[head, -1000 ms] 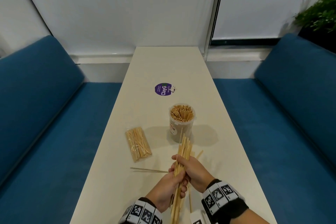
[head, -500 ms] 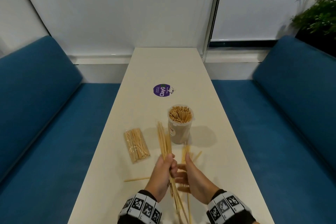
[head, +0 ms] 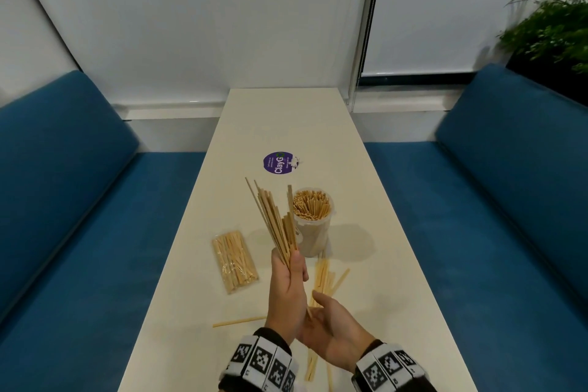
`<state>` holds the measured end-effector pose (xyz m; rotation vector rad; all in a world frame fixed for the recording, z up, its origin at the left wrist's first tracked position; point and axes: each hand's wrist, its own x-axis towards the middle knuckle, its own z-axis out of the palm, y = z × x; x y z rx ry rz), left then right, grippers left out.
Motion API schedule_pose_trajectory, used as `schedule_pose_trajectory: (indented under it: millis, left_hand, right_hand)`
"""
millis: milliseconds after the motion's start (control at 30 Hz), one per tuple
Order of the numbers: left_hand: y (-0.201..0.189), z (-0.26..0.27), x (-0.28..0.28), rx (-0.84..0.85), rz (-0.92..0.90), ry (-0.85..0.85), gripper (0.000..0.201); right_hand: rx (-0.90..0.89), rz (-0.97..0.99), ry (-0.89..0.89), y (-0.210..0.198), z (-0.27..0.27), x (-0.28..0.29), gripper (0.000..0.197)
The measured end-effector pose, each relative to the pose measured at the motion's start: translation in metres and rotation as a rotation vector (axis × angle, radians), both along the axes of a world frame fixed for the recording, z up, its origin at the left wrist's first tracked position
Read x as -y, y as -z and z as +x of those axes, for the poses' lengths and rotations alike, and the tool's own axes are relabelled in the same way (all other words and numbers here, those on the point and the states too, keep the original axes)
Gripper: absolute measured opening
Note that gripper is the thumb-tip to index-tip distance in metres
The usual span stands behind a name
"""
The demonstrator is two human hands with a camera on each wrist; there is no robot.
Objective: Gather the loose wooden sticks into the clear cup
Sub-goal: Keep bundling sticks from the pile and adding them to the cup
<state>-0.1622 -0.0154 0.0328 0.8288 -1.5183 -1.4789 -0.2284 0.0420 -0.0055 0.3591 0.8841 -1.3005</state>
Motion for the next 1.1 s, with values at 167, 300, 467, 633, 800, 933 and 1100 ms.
schedule_pose_trajectory:
  millis: [167,300,467,633,800,933,1100]
  left_hand:
    - [0.003,0.002,0.002,0.046,0.001,0.035,0.014]
    - [0.002,0.008,0.0,0.106,0.022,0.119,0.013]
    - [0.006,0.014,-0.008,0.113,0.321,0.336,0.018]
    - [0.004,0.012,-0.018,0.165,0.461,0.534,0.02]
    - [0.0,0.017,-0.01,0.177,0.533,0.601,0.02]
    - [-0.002,0.02,-0.01,0.138,0.589,0.609,0.014]
    - [-0.005,0.024,-0.007,0.098,0.673,0.589,0.027]
  right_hand:
    - [-0.107,-0.07,-0.165,-0.011,0.002,-0.002,0.066]
    - [-0.642,-0.059,-0.655,-0.021,-0.007,-0.009,0.088]
    - [-0.914,-0.315,-0.468,-0.03,-0.033,-0.013,0.086]
    - [-0.9,-0.356,-0.43,-0.042,-0.034,-0.004,0.041]
    - [-0.827,-0.331,-0.407,-0.04,-0.026,-0.005,0.038]
    - [-0.999,-0.264,-0.346,-0.036,-0.021,-0.002,0.049]
    - [-1.214,-0.211,-0.253,-0.031,-0.018,0.001,0.05]
